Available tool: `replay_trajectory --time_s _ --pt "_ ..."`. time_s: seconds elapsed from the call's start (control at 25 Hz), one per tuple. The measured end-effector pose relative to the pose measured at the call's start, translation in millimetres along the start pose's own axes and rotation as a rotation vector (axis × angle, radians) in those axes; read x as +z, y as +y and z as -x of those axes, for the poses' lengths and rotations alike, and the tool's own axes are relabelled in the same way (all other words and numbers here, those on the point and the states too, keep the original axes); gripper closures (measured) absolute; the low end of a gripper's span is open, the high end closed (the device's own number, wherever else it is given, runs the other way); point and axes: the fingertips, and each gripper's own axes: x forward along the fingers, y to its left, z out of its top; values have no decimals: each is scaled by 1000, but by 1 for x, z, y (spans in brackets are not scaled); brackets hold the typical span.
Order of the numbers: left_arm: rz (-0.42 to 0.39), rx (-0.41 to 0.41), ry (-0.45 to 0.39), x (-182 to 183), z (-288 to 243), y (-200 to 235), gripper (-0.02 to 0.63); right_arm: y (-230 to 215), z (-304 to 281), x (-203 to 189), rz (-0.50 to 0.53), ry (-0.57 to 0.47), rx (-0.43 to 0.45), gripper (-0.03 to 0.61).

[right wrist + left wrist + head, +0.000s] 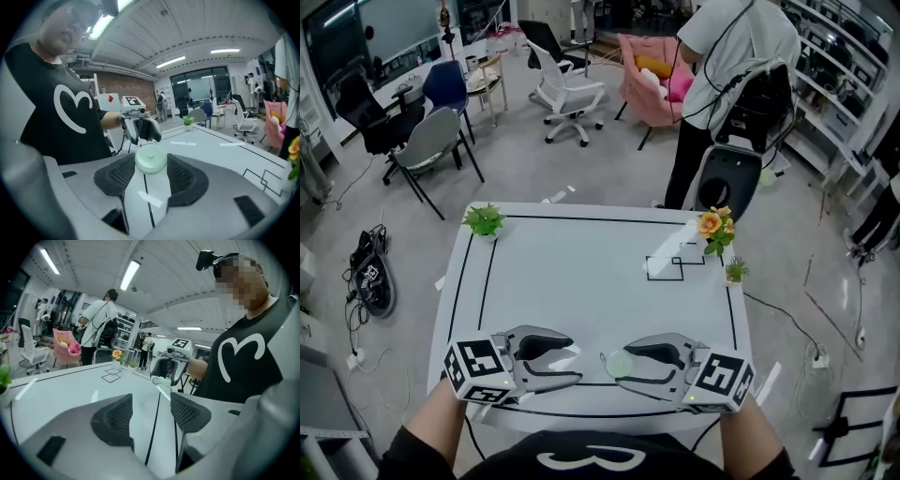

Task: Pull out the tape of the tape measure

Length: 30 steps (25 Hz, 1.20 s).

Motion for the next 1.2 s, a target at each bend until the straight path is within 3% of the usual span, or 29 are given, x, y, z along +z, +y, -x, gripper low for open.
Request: replay_trajectory --time_s 0.24,0.44,0.68,0.96,1.2 --pt "-67 -156 0 19 0 -19 364 18 -8 21 96 31 118 360" --pt "-107 -214 5 26 -3 -23 370 23 -10 31 143 40 156 360" --pt "-143 -268 16 26 -4 -31 482 23 -11 30 150 52 148 360" --pt "-161 -259 5 29 -1 -32 580 22 -9 24 131 50 121 360" --pt "-176 -207 -8 28 -6 -31 594 17 -7 17 99 33 78 360"
